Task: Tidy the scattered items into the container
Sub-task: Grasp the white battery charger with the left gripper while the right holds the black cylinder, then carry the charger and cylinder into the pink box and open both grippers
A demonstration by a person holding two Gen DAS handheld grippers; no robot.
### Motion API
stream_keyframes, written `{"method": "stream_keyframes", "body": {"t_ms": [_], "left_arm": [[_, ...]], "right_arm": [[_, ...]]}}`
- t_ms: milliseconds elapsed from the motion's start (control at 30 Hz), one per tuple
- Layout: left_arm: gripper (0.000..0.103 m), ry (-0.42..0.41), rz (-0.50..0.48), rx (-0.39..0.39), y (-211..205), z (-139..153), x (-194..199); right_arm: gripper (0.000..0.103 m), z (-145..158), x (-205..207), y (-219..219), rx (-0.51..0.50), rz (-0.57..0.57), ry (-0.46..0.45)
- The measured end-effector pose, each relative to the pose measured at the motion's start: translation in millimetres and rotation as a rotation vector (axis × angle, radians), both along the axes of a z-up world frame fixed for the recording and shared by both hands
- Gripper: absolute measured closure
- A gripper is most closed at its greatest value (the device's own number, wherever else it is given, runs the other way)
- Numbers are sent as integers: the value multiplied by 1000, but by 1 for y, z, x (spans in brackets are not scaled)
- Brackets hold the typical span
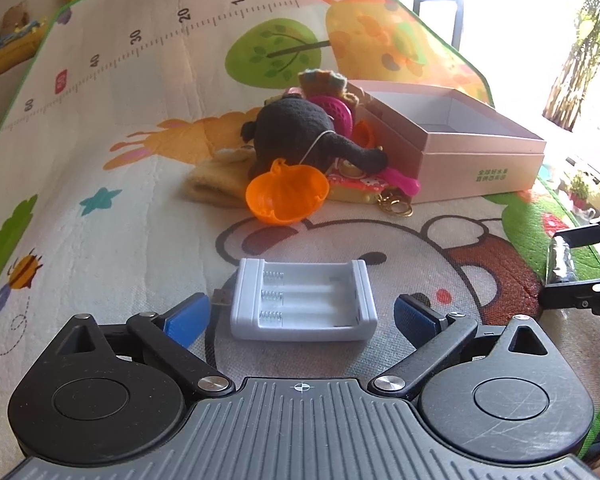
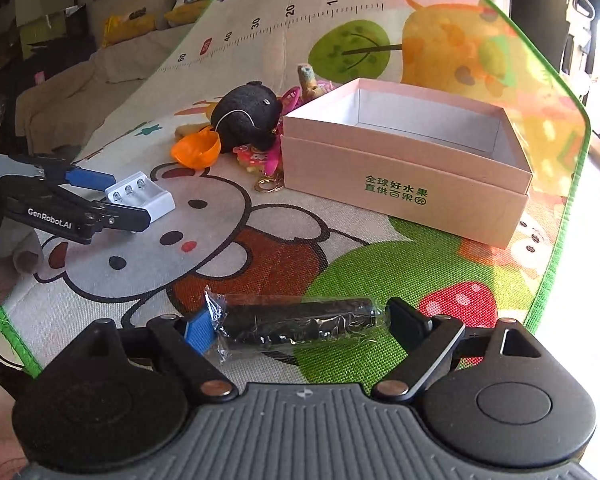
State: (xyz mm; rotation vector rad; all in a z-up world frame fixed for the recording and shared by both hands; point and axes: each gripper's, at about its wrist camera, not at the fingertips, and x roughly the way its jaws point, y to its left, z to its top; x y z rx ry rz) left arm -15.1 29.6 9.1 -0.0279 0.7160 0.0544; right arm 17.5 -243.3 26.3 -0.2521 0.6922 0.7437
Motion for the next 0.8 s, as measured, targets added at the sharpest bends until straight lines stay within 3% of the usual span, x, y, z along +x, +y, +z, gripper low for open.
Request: {"method": "stream_keyframes", "body": {"t_ms": [167, 433, 600, 800], "left_arm": [[2, 13, 4, 23, 0, -6, 11], [9, 19, -75, 39, -8, -3, 8], [9, 21, -183, 63, -41, 1, -5], [9, -2, -333, 29, -80, 12, -19]], "right_arm": [[16, -1, -9, -3, 7, -26, 7], [16, 3, -18, -11, -4, -74, -13], [16, 10, -23, -14, -18, -93, -48], [16, 13, -21, -24, -8, -98, -8]]}}
